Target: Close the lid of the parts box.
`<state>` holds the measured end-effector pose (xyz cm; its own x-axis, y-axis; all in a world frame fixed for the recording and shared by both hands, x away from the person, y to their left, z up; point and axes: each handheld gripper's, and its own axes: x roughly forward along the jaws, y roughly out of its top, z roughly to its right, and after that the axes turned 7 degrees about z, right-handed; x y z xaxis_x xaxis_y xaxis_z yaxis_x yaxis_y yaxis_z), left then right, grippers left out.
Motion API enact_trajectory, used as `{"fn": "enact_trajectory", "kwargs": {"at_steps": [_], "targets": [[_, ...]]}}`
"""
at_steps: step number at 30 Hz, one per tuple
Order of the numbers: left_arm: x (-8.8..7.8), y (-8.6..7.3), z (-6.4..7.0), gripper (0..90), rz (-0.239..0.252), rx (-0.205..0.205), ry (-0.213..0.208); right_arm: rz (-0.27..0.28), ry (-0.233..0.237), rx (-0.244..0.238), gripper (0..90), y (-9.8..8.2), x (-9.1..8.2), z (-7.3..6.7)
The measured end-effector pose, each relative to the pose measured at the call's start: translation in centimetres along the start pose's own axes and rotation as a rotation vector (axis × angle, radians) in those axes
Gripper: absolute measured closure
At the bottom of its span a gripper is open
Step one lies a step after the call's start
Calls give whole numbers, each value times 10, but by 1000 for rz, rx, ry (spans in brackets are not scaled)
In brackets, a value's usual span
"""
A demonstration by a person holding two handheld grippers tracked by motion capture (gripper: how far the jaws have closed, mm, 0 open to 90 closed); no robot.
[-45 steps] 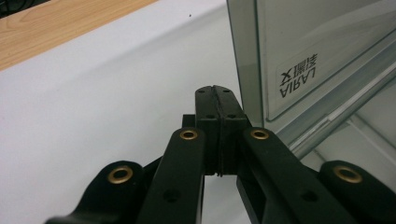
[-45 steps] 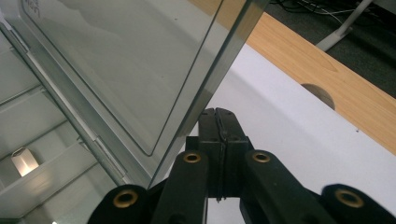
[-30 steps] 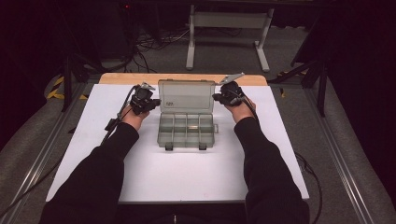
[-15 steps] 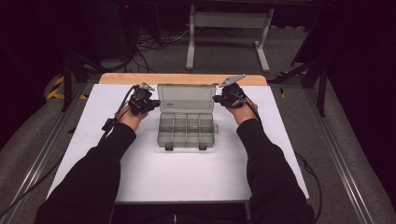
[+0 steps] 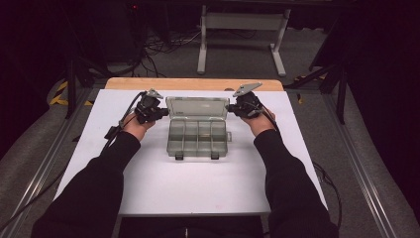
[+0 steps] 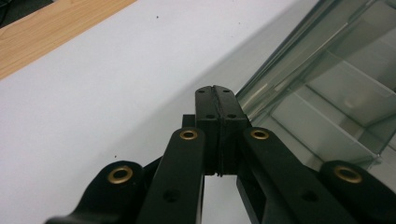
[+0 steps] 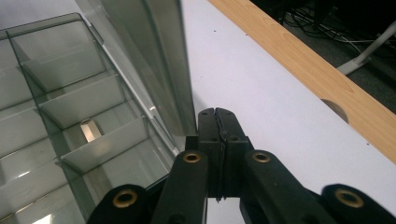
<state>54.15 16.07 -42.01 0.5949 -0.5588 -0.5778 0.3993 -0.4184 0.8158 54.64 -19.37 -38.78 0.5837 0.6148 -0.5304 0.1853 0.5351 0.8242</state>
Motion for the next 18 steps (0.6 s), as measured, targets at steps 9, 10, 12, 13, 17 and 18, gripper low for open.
{"fn": "enact_trajectory", "kwargs": {"at_steps": [9, 10, 12, 13, 17, 18], "targets": [[-5, -4, 2, 900, -7, 20, -30, -16, 23, -17, 900, -2, -5, -7], [-6, -5, 3, 899, -10, 20, -37, -18, 24, -23, 900, -3, -5, -8], [-9, -6, 3, 899, -26, 26, -45, -22, 32, -29, 900, -4, -6, -10], [-9, -7, 3, 900, -22, 30, -42, -24, 37, -32, 900, -5, -6, -11], [-13, -8, 4, 900, -41, 14, -58, -36, 54, -43, 900, -6, -8, -15], [-14, -8, 4, 900, -44, 14, -65, -37, 59, -42, 900, -6, -9, -16]]}}
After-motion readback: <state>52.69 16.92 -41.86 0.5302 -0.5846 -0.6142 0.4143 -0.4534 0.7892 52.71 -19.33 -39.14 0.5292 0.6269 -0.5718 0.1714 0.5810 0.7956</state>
